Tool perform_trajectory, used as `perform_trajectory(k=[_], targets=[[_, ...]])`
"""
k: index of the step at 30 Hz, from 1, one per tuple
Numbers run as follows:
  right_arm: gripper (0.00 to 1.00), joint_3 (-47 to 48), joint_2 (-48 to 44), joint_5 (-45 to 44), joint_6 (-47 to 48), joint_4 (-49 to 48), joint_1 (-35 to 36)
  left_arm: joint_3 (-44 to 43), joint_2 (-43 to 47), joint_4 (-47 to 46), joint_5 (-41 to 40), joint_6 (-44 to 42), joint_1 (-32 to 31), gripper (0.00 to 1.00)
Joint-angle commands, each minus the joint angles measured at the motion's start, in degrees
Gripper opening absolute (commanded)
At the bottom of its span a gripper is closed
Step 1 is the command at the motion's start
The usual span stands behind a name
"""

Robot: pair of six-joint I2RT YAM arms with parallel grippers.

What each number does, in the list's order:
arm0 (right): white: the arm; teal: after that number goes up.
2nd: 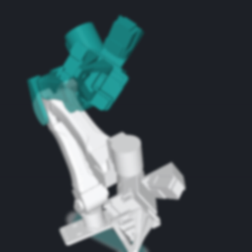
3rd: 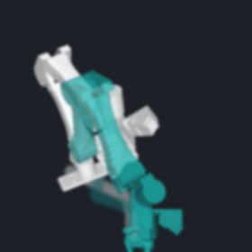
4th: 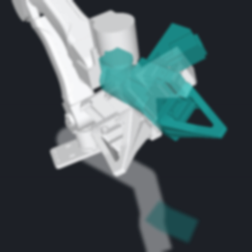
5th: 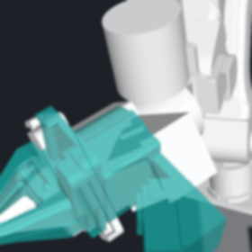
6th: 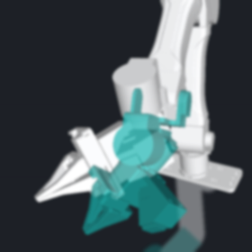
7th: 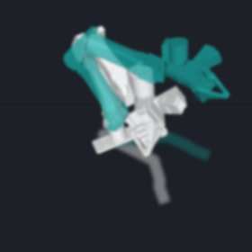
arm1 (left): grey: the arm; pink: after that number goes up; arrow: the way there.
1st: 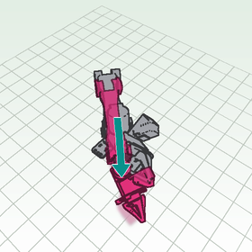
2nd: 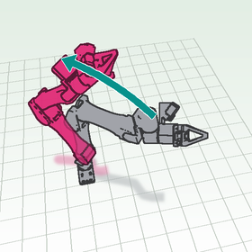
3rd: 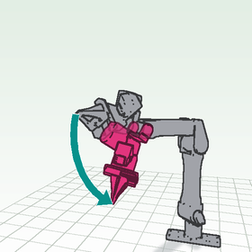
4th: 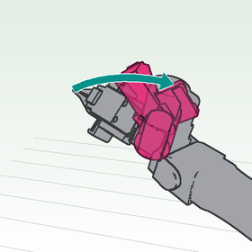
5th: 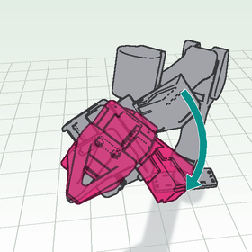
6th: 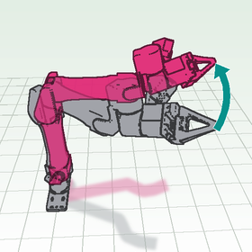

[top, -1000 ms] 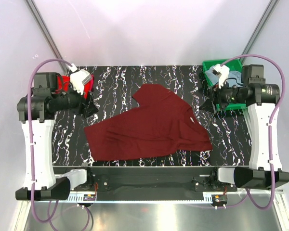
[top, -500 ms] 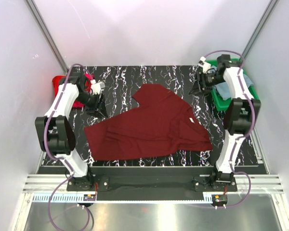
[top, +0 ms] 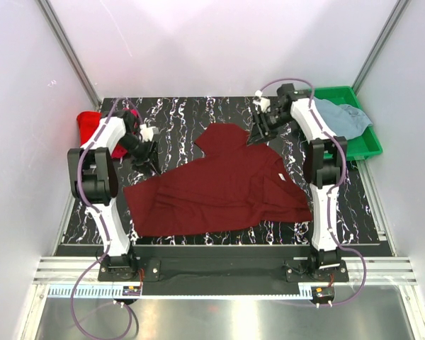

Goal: Fold and stack the t-shirts
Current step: Flatten the tshirt out

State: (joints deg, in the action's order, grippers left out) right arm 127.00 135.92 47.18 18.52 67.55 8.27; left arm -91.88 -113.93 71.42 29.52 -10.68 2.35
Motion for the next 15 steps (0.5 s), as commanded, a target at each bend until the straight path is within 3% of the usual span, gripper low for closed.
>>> perform_trajectory(k=[1, 15], targets=[[0.63, 0.4, 2.2, 2.0, -1.5, 0.9, 0.4, -1.2, -3.0, 1.4, -1.3, 0.5, 0.1, 0.51], [0.66, 6.9, 13.0, -4.5, -8.2, -3.7, 0.7, -6.8, -13.2, 2.1, -2.7, 1.3, -1.2, 0.51]])
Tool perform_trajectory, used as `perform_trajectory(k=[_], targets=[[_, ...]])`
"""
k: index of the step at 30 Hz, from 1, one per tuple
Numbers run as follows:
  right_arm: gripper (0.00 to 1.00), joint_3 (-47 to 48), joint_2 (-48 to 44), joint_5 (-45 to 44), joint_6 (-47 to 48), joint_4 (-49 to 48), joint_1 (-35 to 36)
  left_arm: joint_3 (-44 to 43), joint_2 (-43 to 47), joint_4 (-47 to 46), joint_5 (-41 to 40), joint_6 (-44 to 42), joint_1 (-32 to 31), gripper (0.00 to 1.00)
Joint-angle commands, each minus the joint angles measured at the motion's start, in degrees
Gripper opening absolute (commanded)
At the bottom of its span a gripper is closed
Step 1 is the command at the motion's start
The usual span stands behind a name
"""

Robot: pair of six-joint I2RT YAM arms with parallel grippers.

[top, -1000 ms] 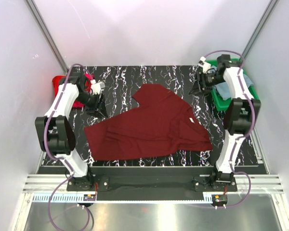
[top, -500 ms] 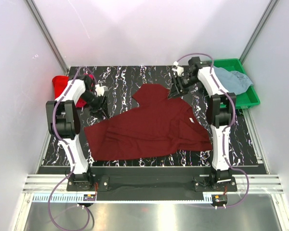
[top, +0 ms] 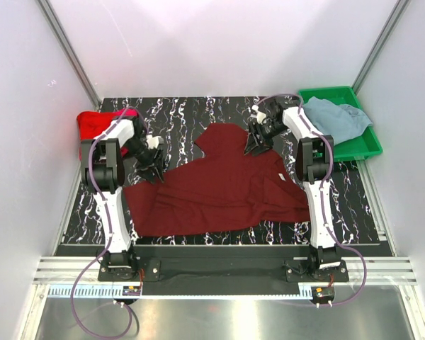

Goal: Fold and stack the t-shirts
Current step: Flatten the tshirt out

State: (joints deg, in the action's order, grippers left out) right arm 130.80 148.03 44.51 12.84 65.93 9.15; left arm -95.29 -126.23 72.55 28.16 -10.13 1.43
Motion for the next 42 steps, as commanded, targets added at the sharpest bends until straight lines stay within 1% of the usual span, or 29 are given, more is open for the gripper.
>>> perform_trajectory(k=[1, 4, 10, 11, 15, 20, 24, 28, 31, 35, 39, 42], targets=[[0.66, 3.3, 1.3, -2.1, -3.1, -2.4, -0.3, -4.0, -2.1, 0.9, -1.7, 0.8, -0.3, 0.51], [0.66, 4.9, 3.1, -2.8, -4.2, -3.3, -0.2, -7.4, -4.6, 0.9, -3.0, 0.9, -0.4, 0.51], [0.67, 7.3, 5.7, -4.5, -5.4, -4.4, -1.1, -17.4, -10.9, 0.8, -4.8, 1.0, -0.7, 0.52], [0.68, 7.4, 5.9, -4.9, -5.4, -4.5, -1.1, -19.8, -11.8, 0.8, -5.0, 1.1, -1.0, 0.52], [0.68, 7.4, 6.1, -7.2, -6.4, -5.7, -1.9, -25.2, -16.4, 0.1, -6.6, 1.3, -1.1, 0.52], [0.7, 7.4, 5.8, -10.9, -7.1, -7.1, -4.2, -32.3, -19.1, -0.5, -7.8, 1.3, -2.6, 0.52], [0.72, 7.7, 5.8, -13.1, -7.1, -7.7, -5.7, -35.5, -20.6, -0.7, -8.2, 1.4, -2.8, 0.52], [0.72, 6.8, 5.2, -14.3, -7.1, -7.7, -6.0, -37.9, -21.2, -1.0, -7.9, 1.7, -4.0, 0.52], [0.73, 5.7, 4.5, -15.7, -7.1, -8.0, -6.0, -41.5, -22.1, -1.5, -8.1, 2.0, -4.9, 0.53], [0.73, 4.8, 3.7, -18.4, -7.0, -8.3, -6.1, -43.1, -22.7, -2.7, -9.0, 2.2, -6.3, 0.53], [0.74, 4.1, 3.1, -20.3, -6.9, -8.5, -6.2, -44.0, -22.7, -4.6, -9.8, 2.7, -7.4, 0.58], [0.75, 3.9, 3.1, -21.0, -7.1, -8.9, -6.2, -45.4, -22.7, -6.1, -11.5, 2.9, -7.8, 0.6]])
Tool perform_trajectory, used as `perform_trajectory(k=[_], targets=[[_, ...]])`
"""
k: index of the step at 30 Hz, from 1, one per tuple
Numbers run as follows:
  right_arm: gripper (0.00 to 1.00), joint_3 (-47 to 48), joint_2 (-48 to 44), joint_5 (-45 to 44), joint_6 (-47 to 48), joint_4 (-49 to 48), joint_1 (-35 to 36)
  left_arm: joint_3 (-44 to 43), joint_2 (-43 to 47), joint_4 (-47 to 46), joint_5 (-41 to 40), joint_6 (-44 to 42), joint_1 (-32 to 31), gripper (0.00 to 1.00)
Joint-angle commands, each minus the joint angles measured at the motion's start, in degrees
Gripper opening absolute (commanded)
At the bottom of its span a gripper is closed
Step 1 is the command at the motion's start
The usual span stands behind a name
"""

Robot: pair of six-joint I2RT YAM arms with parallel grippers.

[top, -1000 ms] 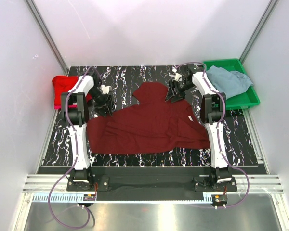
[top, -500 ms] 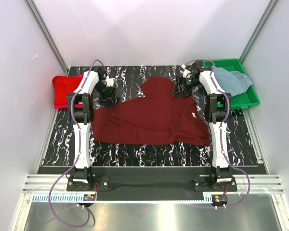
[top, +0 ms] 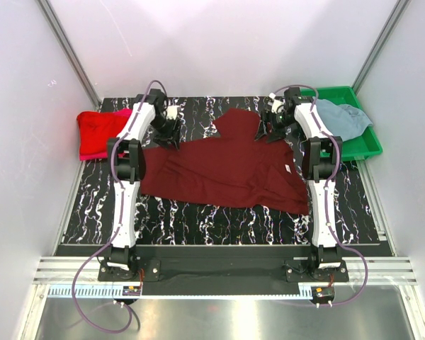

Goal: Fold and stack the t-shirts
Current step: Flatten the tshirt out

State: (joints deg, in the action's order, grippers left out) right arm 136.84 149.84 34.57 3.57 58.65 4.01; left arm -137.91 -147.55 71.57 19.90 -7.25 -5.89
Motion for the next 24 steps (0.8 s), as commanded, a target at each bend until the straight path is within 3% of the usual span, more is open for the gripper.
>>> perform_trajectory(k=[1, 15, 19, 24], targets=[[0.75, -2.0, 1.2, -11.3, 2.1, -1.8, -0.9, -3.5, -1.5, -5.5, -3.6, 0.2, -0.5, 0.62], [0.76, -2.5, -3.1, -11.8, 2.1, -2.8, -0.4, -6.0, 6.6, -8.8, -12.3, -1.7, -1.0, 0.68], [0.76, -3.4, -11.6, -13.2, 3.6, -3.5, 0.3, 1.7, 15.6, -7.0, -11.9, -0.6, -1.5, 0.6], [0.77, -8.4, -20.4, -15.3, 5.3, -1.6, 0.6, 12.5, 28.3, -3.5, -5.4, 0.3, -3.9, 0.57]])
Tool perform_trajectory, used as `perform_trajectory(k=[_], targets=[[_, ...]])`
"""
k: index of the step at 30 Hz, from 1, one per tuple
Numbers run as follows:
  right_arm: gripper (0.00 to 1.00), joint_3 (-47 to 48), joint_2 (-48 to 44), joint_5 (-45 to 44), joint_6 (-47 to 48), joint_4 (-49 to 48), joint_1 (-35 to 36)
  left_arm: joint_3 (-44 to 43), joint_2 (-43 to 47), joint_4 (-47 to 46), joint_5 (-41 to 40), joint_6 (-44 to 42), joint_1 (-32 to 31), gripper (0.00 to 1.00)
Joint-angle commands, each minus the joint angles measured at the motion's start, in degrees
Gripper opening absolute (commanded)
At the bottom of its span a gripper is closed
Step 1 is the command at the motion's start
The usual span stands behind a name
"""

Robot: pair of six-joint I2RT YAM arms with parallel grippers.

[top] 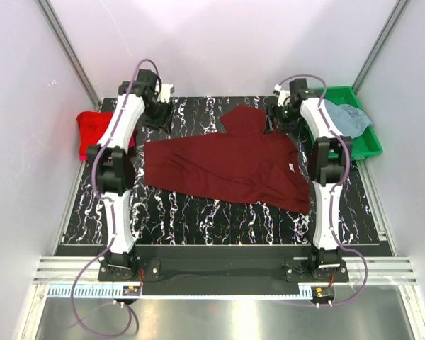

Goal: Fold and stack the t-shirts
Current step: Flatten the tshirt out

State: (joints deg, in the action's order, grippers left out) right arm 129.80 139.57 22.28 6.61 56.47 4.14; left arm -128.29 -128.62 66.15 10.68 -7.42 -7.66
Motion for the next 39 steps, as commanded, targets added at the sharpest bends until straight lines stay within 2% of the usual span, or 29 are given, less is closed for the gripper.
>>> perform_trajectory(k=[1, 2, 7, 10, 13, 16, 19, 27, 39], targets=[[0.77, -5.2, -13.8, -4.3, 3.3, 0.7, 0.7, 5.6, 11.3, 2.6, 6.0, 0.7, -2.4, 0.57], [0.77, -5.3, -15.8, -5.1, 3.9, 0.7, 0.9, 6.8, 12.0, 2.6, 6.7, 0.7, -2.6, 0.57], [0.72, -19.0, -26.5, -10.7, 11.6, 6.3, 3.5, 9.8, 13.6, 3.6, 9.6, 1.8, -2.9, 0.56], [0.65, -25.8, -30.5, -12.1, 15.9, 10.4, 6.1, 9.6, 14.5, 3.5, 10.4, 2.1, -3.2, 0.56], [0.52, -33.1, -35.5, -12.3, 16.3, 9.5, 8.3, 10.0, 15.1, 3.5, 10.8, 2.1, -3.7, 0.56], [0.46, -37.7, -37.2, -12.7, 15.4, 8.8, 11.1, 10.0, 15.8, 3.0, 10.8, 2.2, -4.1, 0.56], [0.4, -41.0, -36.5, -14.1, 15.4, 7.7, 12.9, 9.4, 16.0, 2.9, 11.2, 2.4, -4.6, 0.56], [0.37, -42.3, -31.7, -14.9, 15.4, 7.1, 15.5, 10.2, 16.4, 2.9, 11.7, 2.8, -5.2, 0.56], [0.34, -43.0, -25.5, -18.5, 14.7, 0.3, 18.4, 9.5, 16.7, 2.9, 9.4, 2.5, -5.5, 0.56]])
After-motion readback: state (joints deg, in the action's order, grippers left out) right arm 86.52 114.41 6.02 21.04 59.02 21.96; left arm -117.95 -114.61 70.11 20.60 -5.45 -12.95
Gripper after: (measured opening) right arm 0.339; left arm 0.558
